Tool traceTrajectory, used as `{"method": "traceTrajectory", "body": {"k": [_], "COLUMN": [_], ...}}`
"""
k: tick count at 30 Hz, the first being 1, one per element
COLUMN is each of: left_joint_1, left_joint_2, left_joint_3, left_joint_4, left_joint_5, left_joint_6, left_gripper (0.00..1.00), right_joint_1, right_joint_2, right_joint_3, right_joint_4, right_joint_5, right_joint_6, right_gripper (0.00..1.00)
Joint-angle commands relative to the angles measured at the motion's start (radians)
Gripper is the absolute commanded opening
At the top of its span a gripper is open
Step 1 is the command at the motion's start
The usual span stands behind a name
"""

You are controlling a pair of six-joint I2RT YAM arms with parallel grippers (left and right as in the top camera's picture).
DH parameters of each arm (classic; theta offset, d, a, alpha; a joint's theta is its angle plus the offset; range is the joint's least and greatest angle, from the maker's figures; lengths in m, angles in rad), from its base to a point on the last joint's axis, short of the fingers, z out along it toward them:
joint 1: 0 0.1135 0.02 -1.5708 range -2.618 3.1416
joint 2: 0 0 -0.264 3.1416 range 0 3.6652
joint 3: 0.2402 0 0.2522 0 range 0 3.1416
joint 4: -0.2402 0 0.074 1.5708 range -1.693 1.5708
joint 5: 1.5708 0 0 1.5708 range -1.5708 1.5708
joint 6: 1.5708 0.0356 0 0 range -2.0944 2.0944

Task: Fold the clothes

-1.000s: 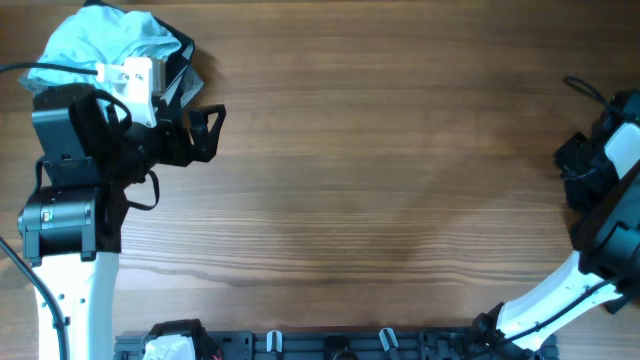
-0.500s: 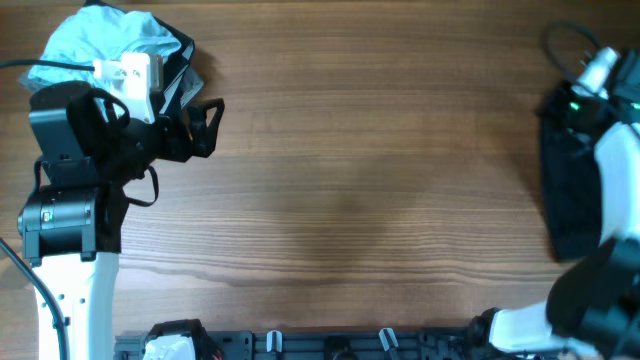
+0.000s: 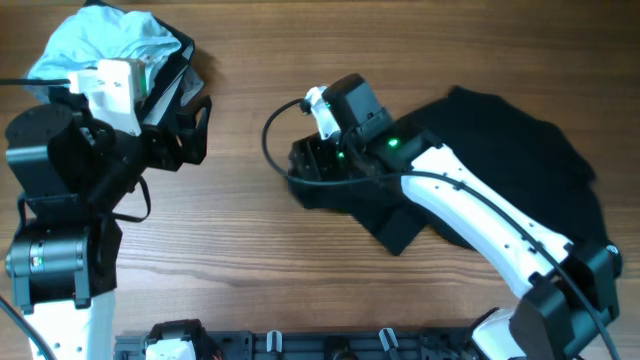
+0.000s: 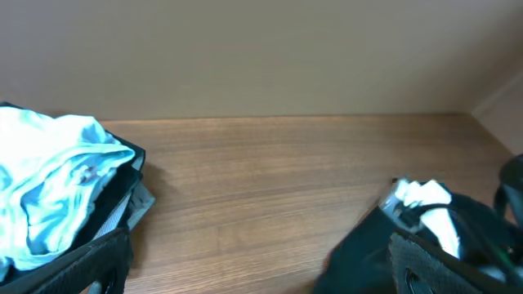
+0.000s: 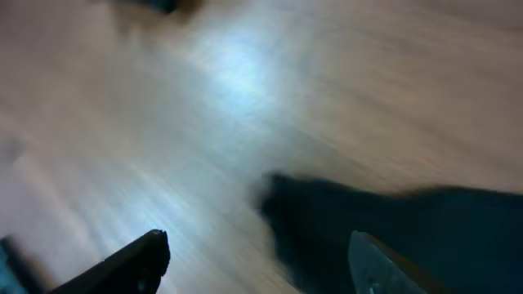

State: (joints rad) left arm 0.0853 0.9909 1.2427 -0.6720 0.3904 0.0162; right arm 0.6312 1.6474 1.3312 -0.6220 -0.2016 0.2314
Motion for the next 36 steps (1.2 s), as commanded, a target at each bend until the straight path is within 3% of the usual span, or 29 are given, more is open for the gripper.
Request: {"method": "traceTrajectory", "body": {"k": [1,7,10,16,19,20,23,24,26,27,31,36], "left_joint_1": [-0.008,-0.128,-0.233,-0.375,-0.409,-0.418,-0.425,-0.426,-0.426,-0.429,-0.442,-0.467], "left_joint_2": [0.022,0.196,0.331,0.529,0.590,0.605,0.618,0.618,0.618,0.621,0.679,0.869], "left_joint_3": [0.022,0.022,0.022,0.022,0.022,0.022,0.022,0.022,0.022,0.022,0.022,0.022], "left_joint_4": [-0.003,-0.059,-0.066,-0.047,-0.023,-0.020,-0.020,-0.016,0.014,0.049,0.153,0.153], "left_joint_5": [0.018,0.047,0.047,0.037,0.035,0.035,0.035,0.035,0.035,0.035,0.036,0.032], "left_joint_6": [0.001,0.002,0.010,0.089,0.089,0.089,0.089,0.089,0.089,0.089,0.080,0.119], "left_gripper": [1.00,0.90,0.85,0.90,0.79,0.75,0.72,0.72,0.85,0.91,0.91,0.86], "right_joint_1": [-0.160,-0.489,-0.616,-0.649,-0.644,-0.645,-0.645,-0.645,-0.646,-0.645,-0.646,-0.645], "right_joint_2": [-0.114,-0.250,-0.260,-0.165,-0.103,-0.073,-0.005,0.018,0.050,0.056,0.041,-0.028], "right_joint_3": [0.000,0.000,0.000,-0.037,-0.104,-0.132,-0.168,-0.168,-0.167,-0.167,-0.167,-0.167], "right_joint_4": [-0.028,-0.129,-0.275,-0.522,-0.465,-0.396,-0.183,-0.122,-0.049,-0.024,-0.044,-0.169], "right_joint_5": [0.140,-0.009,-0.010,-0.063,-0.021,0.028,0.053,0.052,-0.014,-0.076,-0.085,-0.084], "right_joint_6": [0.093,0.138,0.210,0.084,0.162,0.219,0.239,0.238,0.211,0.164,0.141,0.061], "right_gripper": [0.76,0.71,0.62,0.66,0.64,0.58,0.51,0.51,0.67,0.70,0.71,0.72]}}
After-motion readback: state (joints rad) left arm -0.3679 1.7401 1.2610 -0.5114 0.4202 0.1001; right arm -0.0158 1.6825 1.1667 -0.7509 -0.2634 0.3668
